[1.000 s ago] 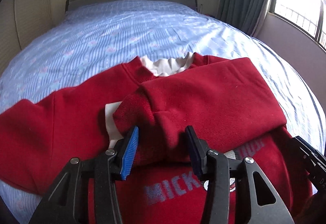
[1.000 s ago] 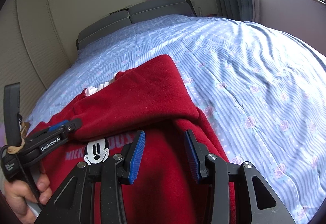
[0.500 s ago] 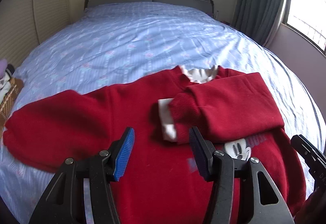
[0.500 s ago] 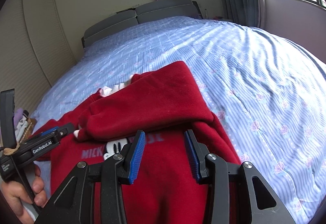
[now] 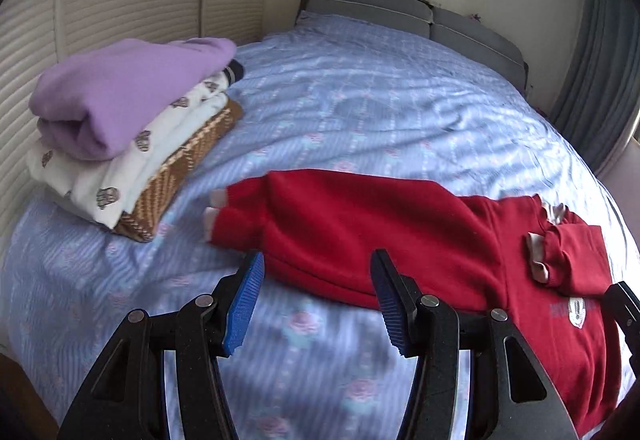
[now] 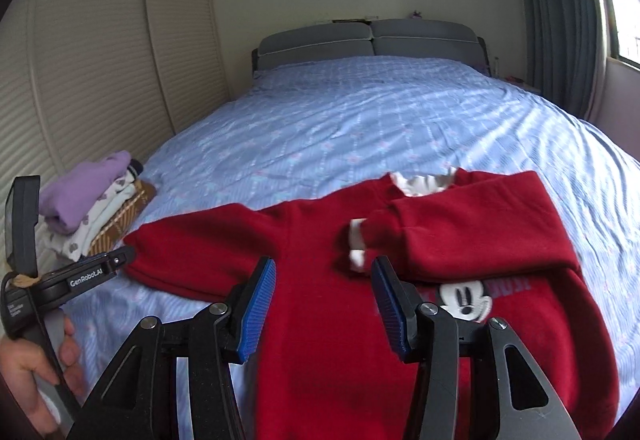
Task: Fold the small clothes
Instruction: 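Move the left gripper to the other sleeve cuff and grasp it, then lift the cuff with the left gripper and fold the sleeve across the chest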
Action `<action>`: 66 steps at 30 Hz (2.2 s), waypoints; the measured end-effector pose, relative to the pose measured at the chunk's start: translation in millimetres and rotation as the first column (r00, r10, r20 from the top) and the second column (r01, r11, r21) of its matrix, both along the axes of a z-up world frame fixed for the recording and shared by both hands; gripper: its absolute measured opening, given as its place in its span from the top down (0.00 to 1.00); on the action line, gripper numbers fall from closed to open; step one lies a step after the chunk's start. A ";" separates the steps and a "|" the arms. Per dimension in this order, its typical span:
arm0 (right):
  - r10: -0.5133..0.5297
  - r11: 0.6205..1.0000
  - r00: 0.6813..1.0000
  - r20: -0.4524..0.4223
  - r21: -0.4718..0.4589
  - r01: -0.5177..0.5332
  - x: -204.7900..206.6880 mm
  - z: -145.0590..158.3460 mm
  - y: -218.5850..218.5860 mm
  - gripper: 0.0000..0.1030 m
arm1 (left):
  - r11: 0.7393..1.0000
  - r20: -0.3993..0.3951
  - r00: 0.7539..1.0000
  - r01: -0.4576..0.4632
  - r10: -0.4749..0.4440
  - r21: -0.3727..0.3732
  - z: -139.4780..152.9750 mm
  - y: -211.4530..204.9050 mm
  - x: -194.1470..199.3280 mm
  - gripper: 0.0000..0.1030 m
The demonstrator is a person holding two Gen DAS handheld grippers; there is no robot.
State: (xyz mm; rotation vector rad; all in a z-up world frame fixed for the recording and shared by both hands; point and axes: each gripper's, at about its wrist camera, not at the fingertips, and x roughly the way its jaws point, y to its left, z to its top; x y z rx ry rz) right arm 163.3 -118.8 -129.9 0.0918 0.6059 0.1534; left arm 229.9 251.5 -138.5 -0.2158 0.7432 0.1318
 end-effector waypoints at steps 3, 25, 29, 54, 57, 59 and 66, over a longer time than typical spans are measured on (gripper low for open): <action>0.045 0.999 0.999 -0.015 -0.019 -0.045 4.9 -3.7 36.7 0.51 | 0.999 -0.003 0.999 -0.040 0.040 -0.026 -13.0 32.7 3.3 0.47; 0.082 0.989 0.991 -0.106 -0.117 -0.094 14.1 -36.4 87.5 0.51 | 0.963 0.010 0.998 -0.064 0.069 -0.261 -71.9 85.6 50.3 0.74; 0.070 0.991 0.991 -0.112 -0.107 -0.083 13.7 -36.5 81.2 0.51 | 0.965 0.023 0.996 -0.082 0.091 -0.250 -62.0 84.8 45.2 0.85; -0.204 0.967 0.978 -0.040 0.144 0.208 -13.5 8.1 -127.4 0.51 | 0.961 0.309 0.911 0.247 -0.274 0.123 126.4 -186.5 32.7 0.87; -0.266 0.944 0.963 -0.048 0.187 0.271 -19.4 4.6 -172.4 0.51 | 0.932 0.297 0.884 0.325 -0.360 0.163 124.6 -249.7 39.1 0.87; -0.311 0.925 0.949 -0.055 0.212 0.315 -23.6 0.0 -200.5 0.51 | 0.906 0.278 0.864 0.380 -0.419 0.185 119.5 -291.3 43.8 0.87; -0.438 0.860 0.894 -0.091 0.247 0.447 -45.1 -24.3 -282.8 0.51 | 0.800 0.166 0.789 0.548 -0.592 0.245 77.9 -427.1 59.2 0.87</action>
